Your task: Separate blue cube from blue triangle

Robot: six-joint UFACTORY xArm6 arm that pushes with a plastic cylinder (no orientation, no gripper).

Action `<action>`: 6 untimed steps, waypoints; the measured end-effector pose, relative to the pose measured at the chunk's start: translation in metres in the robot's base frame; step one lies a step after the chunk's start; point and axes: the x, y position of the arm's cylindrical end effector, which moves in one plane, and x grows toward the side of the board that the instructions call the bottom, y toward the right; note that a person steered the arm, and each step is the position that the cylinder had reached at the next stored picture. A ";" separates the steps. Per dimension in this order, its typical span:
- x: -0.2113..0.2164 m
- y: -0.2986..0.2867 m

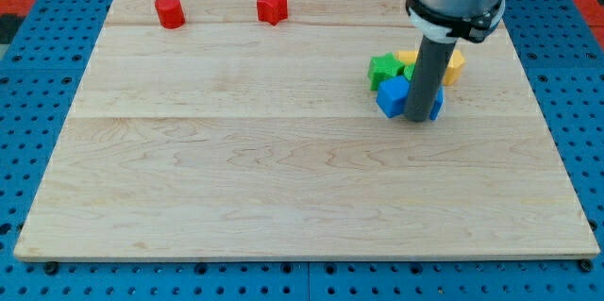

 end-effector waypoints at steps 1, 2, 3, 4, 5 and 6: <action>-0.028 0.008; -0.041 0.008; -0.041 -0.010; -0.041 -0.017; -0.050 -0.011; -0.072 -0.013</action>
